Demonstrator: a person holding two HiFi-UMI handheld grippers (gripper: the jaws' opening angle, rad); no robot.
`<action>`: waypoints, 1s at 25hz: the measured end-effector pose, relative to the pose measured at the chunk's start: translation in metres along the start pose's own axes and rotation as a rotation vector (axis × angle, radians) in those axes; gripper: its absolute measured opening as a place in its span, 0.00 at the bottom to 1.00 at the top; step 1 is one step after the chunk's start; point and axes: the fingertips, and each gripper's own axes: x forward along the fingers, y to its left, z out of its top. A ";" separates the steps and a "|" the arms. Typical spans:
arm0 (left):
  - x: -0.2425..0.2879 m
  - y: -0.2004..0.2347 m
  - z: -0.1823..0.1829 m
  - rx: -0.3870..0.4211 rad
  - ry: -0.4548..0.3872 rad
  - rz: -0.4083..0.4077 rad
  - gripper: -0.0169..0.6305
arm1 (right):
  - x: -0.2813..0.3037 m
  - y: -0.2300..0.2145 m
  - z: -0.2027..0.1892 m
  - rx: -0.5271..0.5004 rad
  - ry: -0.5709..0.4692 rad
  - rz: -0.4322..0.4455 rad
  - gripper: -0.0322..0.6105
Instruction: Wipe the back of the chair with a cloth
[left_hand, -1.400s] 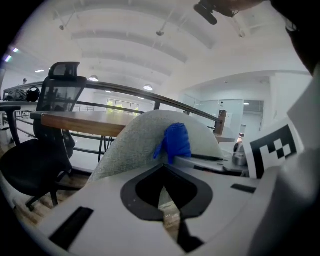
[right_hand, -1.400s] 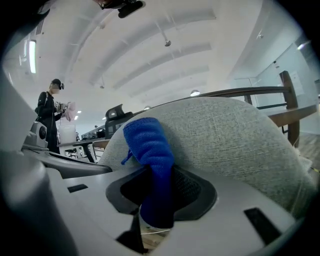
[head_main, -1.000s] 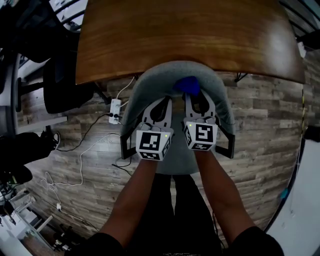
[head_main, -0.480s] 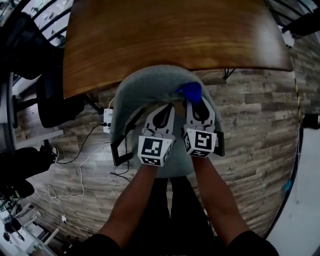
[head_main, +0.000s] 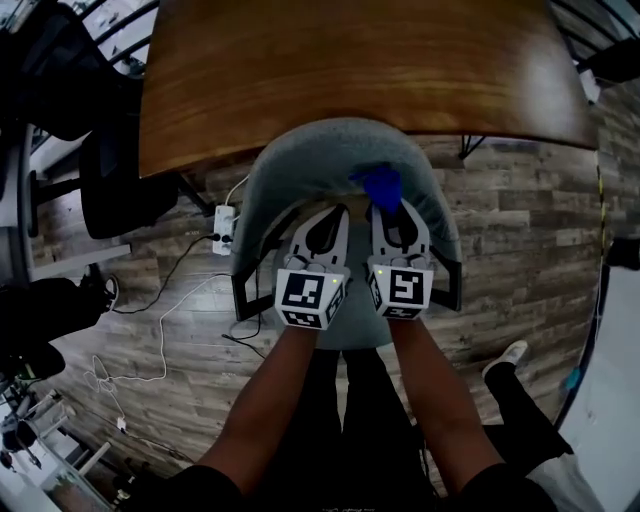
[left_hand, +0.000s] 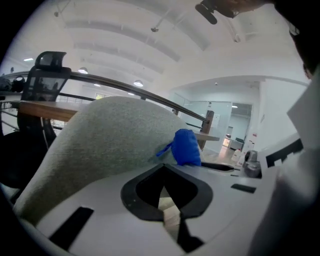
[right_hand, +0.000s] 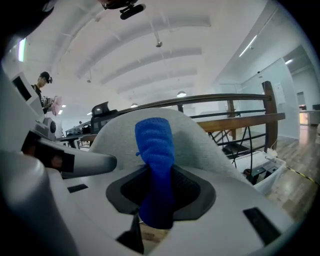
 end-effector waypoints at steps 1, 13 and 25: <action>-0.006 0.010 -0.003 -0.018 0.001 0.027 0.04 | 0.004 0.012 -0.002 -0.009 0.010 0.027 0.22; -0.090 0.116 -0.043 -0.125 0.016 0.307 0.04 | 0.031 0.158 -0.035 -0.065 0.091 0.399 0.22; -0.141 0.136 -0.078 -0.218 -0.010 0.426 0.04 | 0.022 0.239 -0.075 -0.079 0.176 0.659 0.22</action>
